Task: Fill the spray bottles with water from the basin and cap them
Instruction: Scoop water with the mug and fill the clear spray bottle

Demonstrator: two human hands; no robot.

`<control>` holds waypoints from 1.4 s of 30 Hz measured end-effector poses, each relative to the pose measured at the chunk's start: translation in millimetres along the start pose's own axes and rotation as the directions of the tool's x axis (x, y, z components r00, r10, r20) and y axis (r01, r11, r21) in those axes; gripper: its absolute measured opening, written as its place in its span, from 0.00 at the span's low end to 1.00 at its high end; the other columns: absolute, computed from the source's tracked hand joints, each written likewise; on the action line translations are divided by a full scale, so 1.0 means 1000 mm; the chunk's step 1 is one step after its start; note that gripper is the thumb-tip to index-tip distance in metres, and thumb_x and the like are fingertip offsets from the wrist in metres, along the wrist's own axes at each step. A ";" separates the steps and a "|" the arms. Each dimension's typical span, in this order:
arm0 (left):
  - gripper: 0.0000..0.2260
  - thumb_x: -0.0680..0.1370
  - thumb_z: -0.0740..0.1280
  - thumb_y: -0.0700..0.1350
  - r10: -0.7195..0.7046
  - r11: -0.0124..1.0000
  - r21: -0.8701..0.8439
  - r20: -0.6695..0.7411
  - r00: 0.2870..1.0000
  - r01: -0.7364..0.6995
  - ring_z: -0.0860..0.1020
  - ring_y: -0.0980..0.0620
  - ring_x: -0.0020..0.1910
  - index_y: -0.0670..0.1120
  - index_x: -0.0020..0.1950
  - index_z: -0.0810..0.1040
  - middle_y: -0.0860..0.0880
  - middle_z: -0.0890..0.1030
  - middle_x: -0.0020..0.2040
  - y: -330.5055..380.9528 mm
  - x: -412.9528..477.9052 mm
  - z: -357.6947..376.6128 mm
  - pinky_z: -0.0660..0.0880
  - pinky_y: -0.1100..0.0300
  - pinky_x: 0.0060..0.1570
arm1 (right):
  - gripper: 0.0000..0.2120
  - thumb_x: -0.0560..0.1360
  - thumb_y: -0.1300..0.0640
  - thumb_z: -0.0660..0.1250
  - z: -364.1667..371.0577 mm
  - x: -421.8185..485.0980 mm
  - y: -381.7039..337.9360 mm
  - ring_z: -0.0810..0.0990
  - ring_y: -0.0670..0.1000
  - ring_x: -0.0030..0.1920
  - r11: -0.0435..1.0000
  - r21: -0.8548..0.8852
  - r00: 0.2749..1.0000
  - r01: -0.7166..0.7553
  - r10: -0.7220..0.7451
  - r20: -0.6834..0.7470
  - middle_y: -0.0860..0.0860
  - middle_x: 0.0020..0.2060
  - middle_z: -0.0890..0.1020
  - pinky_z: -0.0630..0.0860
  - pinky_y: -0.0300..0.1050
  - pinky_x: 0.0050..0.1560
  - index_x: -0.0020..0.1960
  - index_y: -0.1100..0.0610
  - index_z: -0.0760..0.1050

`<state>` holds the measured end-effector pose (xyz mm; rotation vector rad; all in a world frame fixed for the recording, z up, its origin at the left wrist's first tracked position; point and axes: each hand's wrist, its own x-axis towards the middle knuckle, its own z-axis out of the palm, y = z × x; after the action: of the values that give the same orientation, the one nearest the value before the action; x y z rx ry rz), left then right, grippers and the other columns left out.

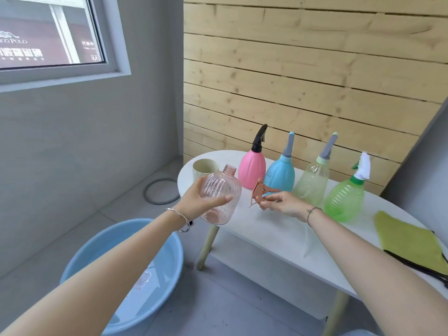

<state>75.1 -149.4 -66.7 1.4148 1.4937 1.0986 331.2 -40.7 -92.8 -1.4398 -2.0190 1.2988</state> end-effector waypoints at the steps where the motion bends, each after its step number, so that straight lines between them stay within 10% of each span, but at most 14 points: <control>1: 0.28 0.69 0.77 0.50 0.001 1.000 0.001 -0.007 1.000 -0.001 0.76 0.66 0.56 0.52 0.65 0.70 0.57 0.78 0.59 -0.003 0.000 -0.002 0.71 0.71 0.51 | 0.06 0.76 0.55 0.69 0.003 0.002 0.004 0.74 0.40 0.46 1.000 -0.013 1.000 -0.007 0.007 -0.001 0.39 0.45 0.79 0.68 0.26 0.46 0.50 0.56 0.82; 9: 0.40 0.57 0.77 0.64 -0.041 0.999 -0.013 -0.045 0.998 0.041 0.77 0.62 0.57 0.53 0.65 0.70 0.58 0.79 0.58 -0.018 -0.004 -0.017 0.73 0.61 0.58 | 0.12 0.71 0.55 0.74 0.011 0.010 0.017 0.77 0.41 0.51 0.999 -0.004 0.997 -0.033 0.033 -0.065 0.44 0.52 0.81 0.70 0.23 0.43 0.52 0.58 0.83; 18: 0.27 0.68 0.78 0.49 -0.046 0.998 -0.052 -0.101 0.994 0.041 0.77 0.64 0.54 0.53 0.62 0.70 0.57 0.79 0.56 -0.033 -0.012 -0.041 0.72 0.69 0.50 | 0.09 0.77 0.54 0.67 0.031 0.024 -0.019 0.77 0.49 0.48 0.995 -0.042 0.903 0.089 -0.098 -0.417 0.50 0.47 0.81 0.68 0.28 0.40 0.52 0.59 0.80; 24: 0.29 0.69 0.77 0.48 -0.085 0.994 -0.086 -0.202 0.976 0.069 0.78 0.67 0.48 0.49 0.66 0.69 0.56 0.79 0.55 -0.048 -0.027 -0.071 0.72 0.77 0.40 | 0.18 0.81 0.50 0.59 0.082 0.041 -0.065 0.72 0.49 0.53 0.992 0.120 0.943 0.044 -0.002 -0.333 0.52 0.57 0.75 0.69 0.38 0.42 0.67 0.59 0.70; 30: 0.29 0.69 0.77 0.50 -0.126 0.989 -0.108 -0.280 0.952 0.099 0.79 0.61 0.49 0.48 0.66 0.69 0.52 0.79 0.56 -0.060 -0.056 -0.104 0.72 0.75 0.35 | 0.14 0.82 0.51 0.54 0.123 0.047 -0.070 0.71 0.54 0.45 0.997 -0.070 0.929 -0.032 0.004 -0.370 0.55 0.44 0.75 0.60 0.45 0.40 0.52 0.60 0.72; 37: 0.43 0.56 0.79 0.65 -0.125 0.989 -0.115 -0.319 0.940 0.092 0.81 0.55 0.55 0.49 0.66 0.71 0.51 0.81 0.58 -0.063 -0.088 -0.151 0.78 0.58 0.54 | 0.11 0.81 0.60 0.55 0.152 0.026 -0.089 0.73 0.53 0.43 0.961 0.252 0.908 0.114 0.002 -0.419 0.50 0.33 0.74 0.68 0.40 0.42 0.47 0.60 0.74; 42: 0.35 0.62 0.81 0.55 -0.155 0.984 -0.138 -0.358 0.921 0.112 0.80 0.55 0.52 0.49 0.64 0.69 0.52 0.80 0.54 -0.064 -0.105 -0.162 0.76 0.63 0.46 | 0.14 0.82 0.56 0.54 0.167 0.014 -0.118 0.66 0.49 0.32 0.935 0.333 0.953 0.124 -0.019 -0.302 0.49 0.29 0.65 0.65 0.41 0.39 0.41 0.56 0.73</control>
<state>-91.0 -266.2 -79.0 1.0474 1.7270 1.3944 140.6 -116.6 -86.4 -1.2896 -1.5428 1.2494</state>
